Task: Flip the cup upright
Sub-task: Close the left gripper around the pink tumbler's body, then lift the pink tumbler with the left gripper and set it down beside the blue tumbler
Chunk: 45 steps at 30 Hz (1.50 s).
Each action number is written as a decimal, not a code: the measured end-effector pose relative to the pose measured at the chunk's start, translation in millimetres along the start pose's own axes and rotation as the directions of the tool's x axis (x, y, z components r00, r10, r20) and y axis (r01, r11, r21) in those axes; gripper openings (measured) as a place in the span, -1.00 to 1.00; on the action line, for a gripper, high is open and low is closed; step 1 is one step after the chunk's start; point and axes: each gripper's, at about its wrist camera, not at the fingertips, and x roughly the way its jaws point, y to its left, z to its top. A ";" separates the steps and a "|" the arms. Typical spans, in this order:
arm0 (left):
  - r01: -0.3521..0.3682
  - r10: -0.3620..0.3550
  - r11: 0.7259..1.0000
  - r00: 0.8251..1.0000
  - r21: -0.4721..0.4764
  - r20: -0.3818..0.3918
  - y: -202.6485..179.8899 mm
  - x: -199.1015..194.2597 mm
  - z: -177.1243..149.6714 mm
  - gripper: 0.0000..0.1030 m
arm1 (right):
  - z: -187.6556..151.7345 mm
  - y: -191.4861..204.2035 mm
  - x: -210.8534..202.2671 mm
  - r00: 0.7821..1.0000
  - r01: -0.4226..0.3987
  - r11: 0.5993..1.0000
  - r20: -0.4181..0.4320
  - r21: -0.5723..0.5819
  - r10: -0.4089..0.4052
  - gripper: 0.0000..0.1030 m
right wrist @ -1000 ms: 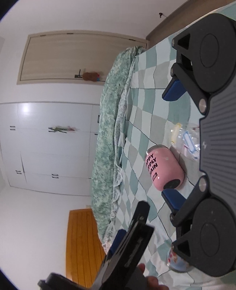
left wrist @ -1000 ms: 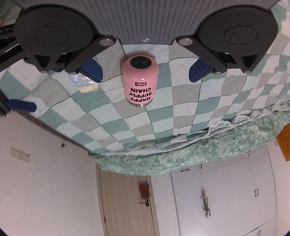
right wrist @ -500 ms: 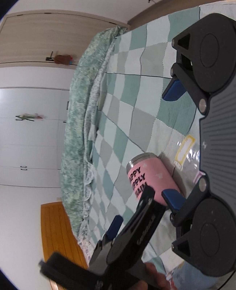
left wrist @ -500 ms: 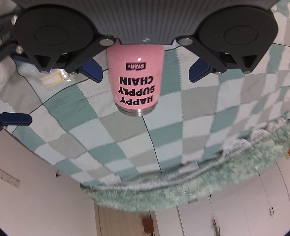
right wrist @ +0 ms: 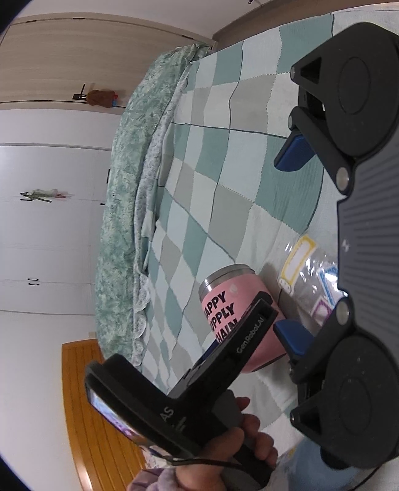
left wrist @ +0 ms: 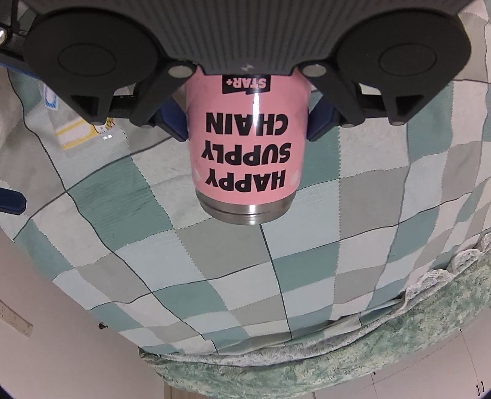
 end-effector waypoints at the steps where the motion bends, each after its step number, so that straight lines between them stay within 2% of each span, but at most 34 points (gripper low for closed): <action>1: 0.000 0.000 1.000 1.000 0.002 0.006 -0.7 -3.7 -1.3 0.62 | 0.2 0.4 -3.2 1.000 -0.001 1.000 0.003 0.003 0.001 1.00; 7: 0.006 -0.006 1.000 0.999 0.004 0.041 -9.2 -41.7 -4.3 0.62 | -0.2 5.4 -31.9 1.000 0.000 1.000 0.019 0.015 -0.001 1.00; 11: 0.008 -0.008 1.000 0.996 0.004 0.084 -20.8 -91.1 -17.7 0.62 | -2.7 17.0 -70.5 0.999 0.005 1.000 0.035 0.017 -0.005 1.00; 16: 0.030 -0.028 0.999 0.994 -0.015 0.109 -37.1 -153.9 -58.9 0.62 | -16.9 39.3 -126.0 0.999 0.001 1.000 0.042 0.011 -0.002 1.00; 22: 0.048 -0.039 0.994 0.995 -0.095 0.090 -51.4 -193.3 -122.8 0.62 | -51.1 65.7 -169.9 1.000 0.009 1.000 -0.009 0.005 -0.009 1.00; 27: 0.068 -0.059 0.983 0.997 -0.168 0.055 -66.4 -197.3 -169.5 0.62 | -90.0 81.0 -190.8 0.998 0.011 1.000 -0.054 0.000 -0.011 1.00; 32: 0.074 -0.070 0.967 0.997 -0.242 0.026 -78.6 -183.1 -202.1 0.62 | -121.9 90.5 -199.2 0.996 0.015 1.000 -0.091 -0.018 -0.016 1.00; 36: 0.071 -0.073 0.961 0.997 -0.268 0.001 -88.2 -165.4 -215.2 0.62 | -138.1 89.8 -200.8 0.992 0.022 1.000 -0.126 -0.011 -0.024 1.00; 42: 0.054 -0.051 0.969 0.999 -0.239 0.019 -94.8 -164.4 -218.3 0.65 | -146.7 90.6 -204.4 0.989 0.036 0.999 -0.145 -0.005 -0.036 1.00; 43: 0.054 -0.050 0.972 0.999 -0.231 0.021 -95.7 -165.3 -219.0 0.67 | -146.3 91.3 -205.7 0.989 0.036 0.999 -0.142 -0.003 -0.036 1.00; 45: 0.059 -0.049 0.975 0.997 -0.215 0.052 -95.0 -171.7 -221.0 1.00 | -143.6 94.2 -208.2 0.990 0.035 0.999 -0.135 -0.001 -0.034 1.00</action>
